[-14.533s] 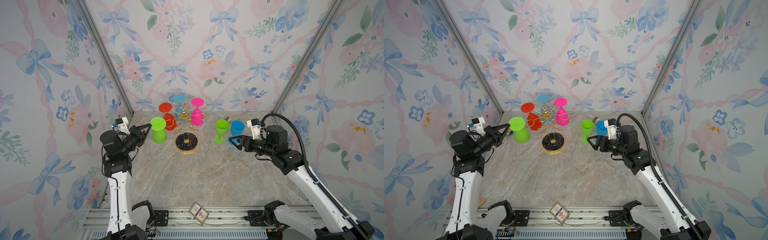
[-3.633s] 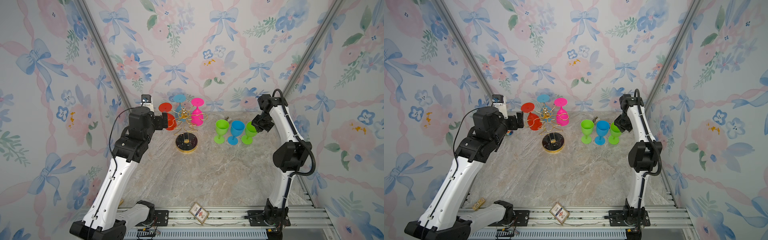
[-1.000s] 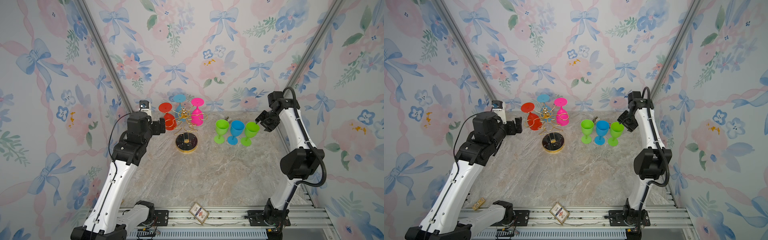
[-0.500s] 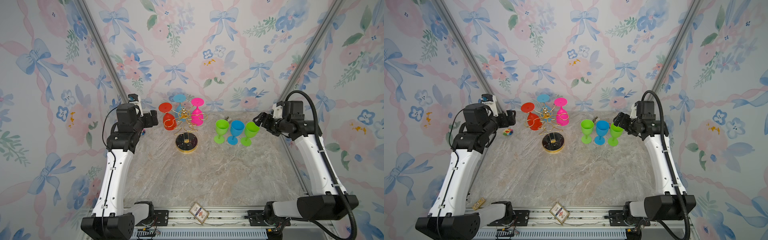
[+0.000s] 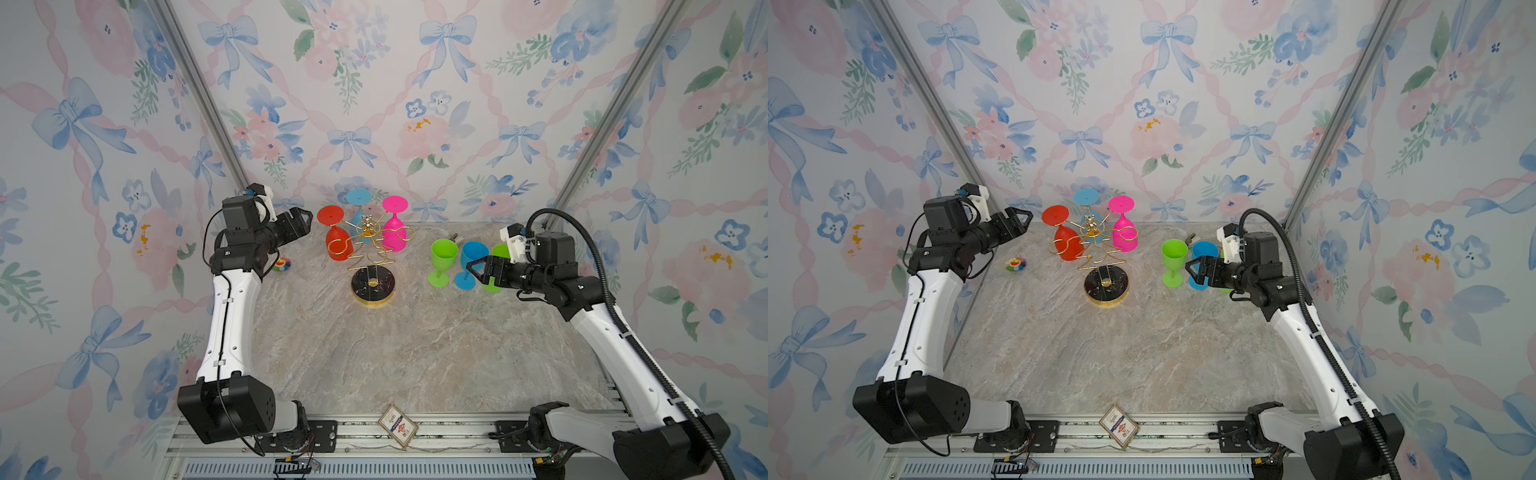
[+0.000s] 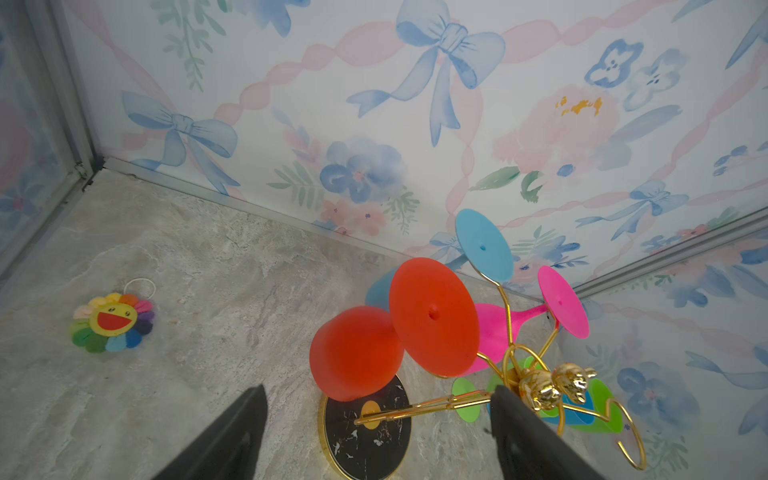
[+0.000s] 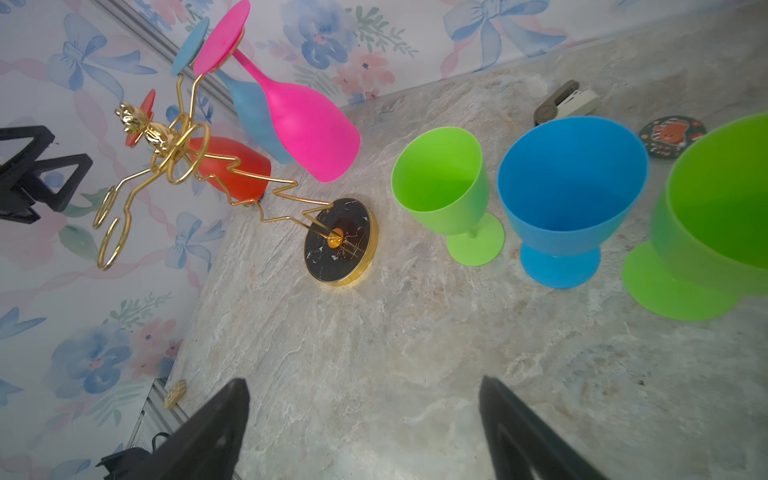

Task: Take the wine glass off the wine glass rack

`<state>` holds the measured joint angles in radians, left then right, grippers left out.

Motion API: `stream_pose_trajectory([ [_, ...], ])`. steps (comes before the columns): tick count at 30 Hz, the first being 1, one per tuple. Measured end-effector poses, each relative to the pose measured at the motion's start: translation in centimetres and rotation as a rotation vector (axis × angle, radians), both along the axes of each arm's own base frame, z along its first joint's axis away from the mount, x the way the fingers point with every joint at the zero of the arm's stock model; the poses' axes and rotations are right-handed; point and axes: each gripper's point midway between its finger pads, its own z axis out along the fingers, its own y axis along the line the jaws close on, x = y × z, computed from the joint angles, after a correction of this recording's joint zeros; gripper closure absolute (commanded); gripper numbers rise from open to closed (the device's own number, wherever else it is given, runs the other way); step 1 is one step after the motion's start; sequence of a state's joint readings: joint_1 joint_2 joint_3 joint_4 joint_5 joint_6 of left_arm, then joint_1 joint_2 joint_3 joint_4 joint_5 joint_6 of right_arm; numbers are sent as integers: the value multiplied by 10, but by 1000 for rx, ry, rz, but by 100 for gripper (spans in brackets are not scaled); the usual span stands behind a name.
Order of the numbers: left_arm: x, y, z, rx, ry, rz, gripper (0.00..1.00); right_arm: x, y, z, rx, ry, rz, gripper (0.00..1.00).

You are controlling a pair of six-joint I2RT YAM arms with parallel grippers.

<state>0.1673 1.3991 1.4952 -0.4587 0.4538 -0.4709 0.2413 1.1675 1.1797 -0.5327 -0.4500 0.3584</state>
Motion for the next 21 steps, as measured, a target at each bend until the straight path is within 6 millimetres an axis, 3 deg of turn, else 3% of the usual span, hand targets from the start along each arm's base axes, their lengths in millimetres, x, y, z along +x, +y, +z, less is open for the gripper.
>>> stream_pose_trajectory([
  [7, 13, -16, 0, -136, -5, -68, 28, -12, 15, -1, 18, -50, 55, 10],
  [14, 27, -19, -13, -217, 28, -78, 42, -17, 25, 12, 37, -106, 87, 10],
  [21, 31, -27, -19, -255, 42, -83, 48, -20, 28, -2, 46, -85, 90, 10],
])
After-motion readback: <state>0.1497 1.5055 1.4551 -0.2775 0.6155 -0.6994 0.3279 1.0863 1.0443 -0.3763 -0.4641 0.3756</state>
